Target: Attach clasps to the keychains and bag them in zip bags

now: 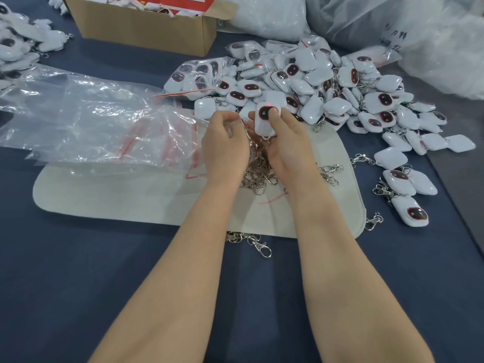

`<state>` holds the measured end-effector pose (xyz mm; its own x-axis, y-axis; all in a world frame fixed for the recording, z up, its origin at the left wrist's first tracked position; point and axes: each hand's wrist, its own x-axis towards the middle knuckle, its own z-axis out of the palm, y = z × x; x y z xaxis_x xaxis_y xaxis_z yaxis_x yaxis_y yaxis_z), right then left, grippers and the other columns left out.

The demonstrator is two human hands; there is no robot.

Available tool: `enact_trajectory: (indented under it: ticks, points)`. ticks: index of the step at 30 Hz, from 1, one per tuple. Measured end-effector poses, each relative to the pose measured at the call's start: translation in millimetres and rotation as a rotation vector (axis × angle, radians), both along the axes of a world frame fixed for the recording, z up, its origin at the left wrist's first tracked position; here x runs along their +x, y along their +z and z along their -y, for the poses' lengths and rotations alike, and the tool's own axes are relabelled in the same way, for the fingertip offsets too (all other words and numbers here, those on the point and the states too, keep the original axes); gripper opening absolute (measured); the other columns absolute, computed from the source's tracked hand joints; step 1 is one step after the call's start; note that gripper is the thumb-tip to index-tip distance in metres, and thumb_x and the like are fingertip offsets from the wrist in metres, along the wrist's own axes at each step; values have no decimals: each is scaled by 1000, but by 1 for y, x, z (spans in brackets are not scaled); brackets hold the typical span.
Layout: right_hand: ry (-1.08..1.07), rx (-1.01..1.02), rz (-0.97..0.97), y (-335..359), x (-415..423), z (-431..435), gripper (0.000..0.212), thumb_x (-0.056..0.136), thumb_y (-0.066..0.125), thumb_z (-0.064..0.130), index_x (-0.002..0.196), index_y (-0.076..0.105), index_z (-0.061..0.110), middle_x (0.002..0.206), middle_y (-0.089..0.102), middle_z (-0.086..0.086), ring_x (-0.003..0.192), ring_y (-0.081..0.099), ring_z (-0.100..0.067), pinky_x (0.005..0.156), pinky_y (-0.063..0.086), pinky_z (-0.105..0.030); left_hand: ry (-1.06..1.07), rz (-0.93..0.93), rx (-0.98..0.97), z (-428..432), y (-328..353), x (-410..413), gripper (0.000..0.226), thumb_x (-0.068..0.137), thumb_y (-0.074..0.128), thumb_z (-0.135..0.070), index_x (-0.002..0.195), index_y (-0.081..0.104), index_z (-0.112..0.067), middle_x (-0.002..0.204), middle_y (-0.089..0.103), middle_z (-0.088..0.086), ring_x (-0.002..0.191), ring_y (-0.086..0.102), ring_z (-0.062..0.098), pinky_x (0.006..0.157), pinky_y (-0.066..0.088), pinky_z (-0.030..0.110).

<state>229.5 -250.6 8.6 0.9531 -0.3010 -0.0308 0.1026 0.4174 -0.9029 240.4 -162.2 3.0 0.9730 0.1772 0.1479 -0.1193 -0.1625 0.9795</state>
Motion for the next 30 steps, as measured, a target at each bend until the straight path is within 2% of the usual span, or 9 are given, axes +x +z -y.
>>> enact_trajectory:
  ticks: [5,12,16,19,21,23,25,27,30]
  points:
    - [-15,-6,8,1,0,0,22,102,42,8,91,60,8,92,67,-8,80,66,-16,79,56,-28,5,5,-3,0,0,0,21,90,44,-7,101,60,-15,83,47,-26,79,46,-14,69,34,-4]
    - [67,-122,38,-1,-1,0,26,96,42,-9,96,60,10,99,67,-8,98,64,-22,93,52,-31,5,-6,-14,0,1,-1,19,90,44,-8,98,58,-18,81,49,-24,74,49,-17,69,38,4]
    - [56,-198,50,0,-2,-2,25,95,43,-8,97,59,12,101,68,-7,98,66,-20,91,53,-30,1,-11,-16,0,2,-2,17,90,45,-9,96,57,-20,81,50,-23,78,54,0,72,43,15]
    - [0,-251,53,3,0,-4,20,93,48,-5,99,58,12,103,68,-9,98,66,-21,91,52,-33,3,-11,-19,0,2,-2,17,91,45,-9,98,58,-18,82,49,-24,81,52,0,72,41,12]
    - [-57,-319,84,9,0,-5,17,92,52,0,102,56,13,101,65,-7,91,61,-16,84,48,-31,2,-5,-18,1,1,-2,20,92,43,-8,103,59,-14,83,49,-24,82,51,-1,72,39,9]
    - [-108,-411,131,15,-1,-8,20,91,56,2,101,55,19,97,62,1,83,55,-8,78,46,-23,8,6,-26,1,1,-1,23,92,40,-5,105,58,-11,83,49,-23,80,50,-3,72,36,6]
    - [-135,-489,159,19,-3,-13,21,89,60,4,99,55,22,94,61,3,82,55,-5,76,46,-19,23,10,-42,2,2,-2,25,93,37,-3,107,57,-10,83,49,-22,83,49,3,74,35,12]
    - [-161,-534,126,21,-4,-18,22,88,64,7,101,53,22,88,61,5,77,56,-5,74,46,-19,23,13,-53,2,2,-2,26,94,35,-4,111,54,-9,85,48,-21,87,49,7,76,34,14]
    - [-203,-624,-8,17,-6,-21,34,86,69,15,107,44,20,75,56,6,60,51,-4,64,43,-19,15,16,-82,2,4,-3,25,97,35,-7,115,52,-9,96,54,-10,94,51,12,82,37,18]
